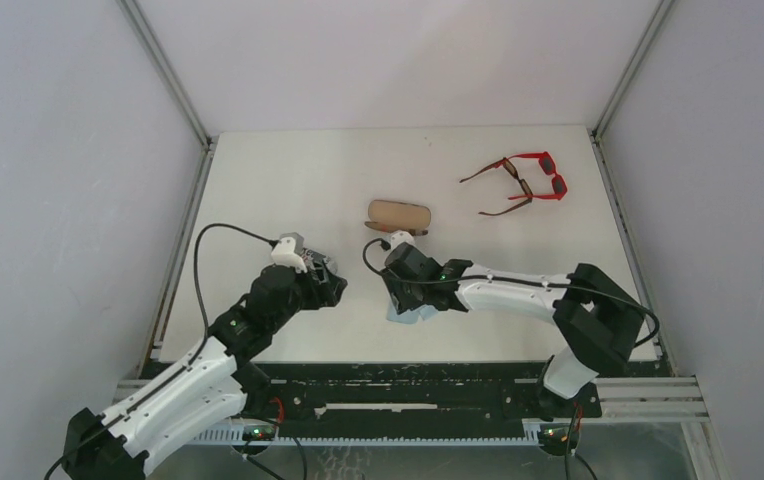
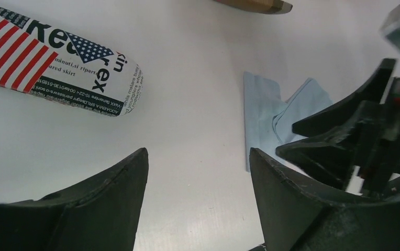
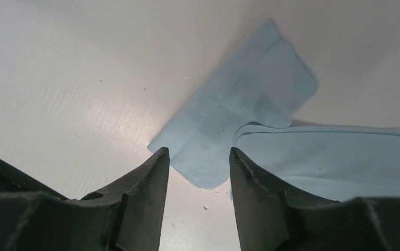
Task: Organize the sunglasses
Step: Move the glasses cleaning cloth to the center of the board.
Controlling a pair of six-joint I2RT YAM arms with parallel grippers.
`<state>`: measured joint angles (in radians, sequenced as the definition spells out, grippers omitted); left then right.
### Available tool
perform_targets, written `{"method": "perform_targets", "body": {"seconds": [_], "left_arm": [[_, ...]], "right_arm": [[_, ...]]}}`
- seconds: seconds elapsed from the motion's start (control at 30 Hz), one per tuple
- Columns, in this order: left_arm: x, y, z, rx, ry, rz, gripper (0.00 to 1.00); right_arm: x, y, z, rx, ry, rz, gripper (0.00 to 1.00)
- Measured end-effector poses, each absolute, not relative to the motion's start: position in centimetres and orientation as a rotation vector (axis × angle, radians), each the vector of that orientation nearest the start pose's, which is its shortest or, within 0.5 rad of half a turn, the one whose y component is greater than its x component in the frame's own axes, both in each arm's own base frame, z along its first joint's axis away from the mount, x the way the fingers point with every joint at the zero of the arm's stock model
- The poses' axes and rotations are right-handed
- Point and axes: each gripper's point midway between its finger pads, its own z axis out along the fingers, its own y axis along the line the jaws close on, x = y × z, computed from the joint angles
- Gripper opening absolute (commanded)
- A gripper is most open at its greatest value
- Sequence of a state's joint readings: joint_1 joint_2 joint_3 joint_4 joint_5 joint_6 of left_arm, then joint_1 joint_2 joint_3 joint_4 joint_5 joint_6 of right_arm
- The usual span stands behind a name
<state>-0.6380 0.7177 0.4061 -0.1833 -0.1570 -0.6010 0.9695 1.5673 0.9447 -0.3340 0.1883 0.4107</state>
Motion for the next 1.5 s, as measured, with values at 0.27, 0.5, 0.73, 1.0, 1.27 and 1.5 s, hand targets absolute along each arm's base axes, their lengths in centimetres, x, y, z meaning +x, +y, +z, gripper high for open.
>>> {"method": "perform_targets", "body": {"seconds": [0.27, 0.5, 0.73, 1.0, 1.27, 1.5], "left_arm": [[22.2, -14.7, 12.8, -0.151, 2.047, -0.595, 0.73], [21.8, -13.5, 12.8, -0.209, 2.016, -0.582, 0.73], [21.5, -13.0, 12.5, -0.227, 2.026, -0.562, 0.73], [21.3, -12.8, 12.7, -0.231, 2.020, -0.562, 0.72], [21.1, -12.6, 12.6, -0.239, 2.015, -0.569, 0.72], [20.7, -12.1, 12.5, -0.249, 2.007, -0.564, 0.71]], "right_arm": [[20.1, 30.9, 3.4, -0.655, 2.529, 0.360, 0.45], [19.7, 32.6, 2.6, -0.666, 2.556, 0.391, 0.45], [19.8, 33.3, 1.7, -0.677, 2.585, 0.309, 0.38], [19.2, 32.8, 1.4, -0.664, 2.592, 0.211, 0.16], [19.0, 32.7, 1.4, -0.685, 2.581, 0.189, 0.00], [17.0, 35.8, 1.9, -0.814, 2.552, 0.382, 0.00]]}}
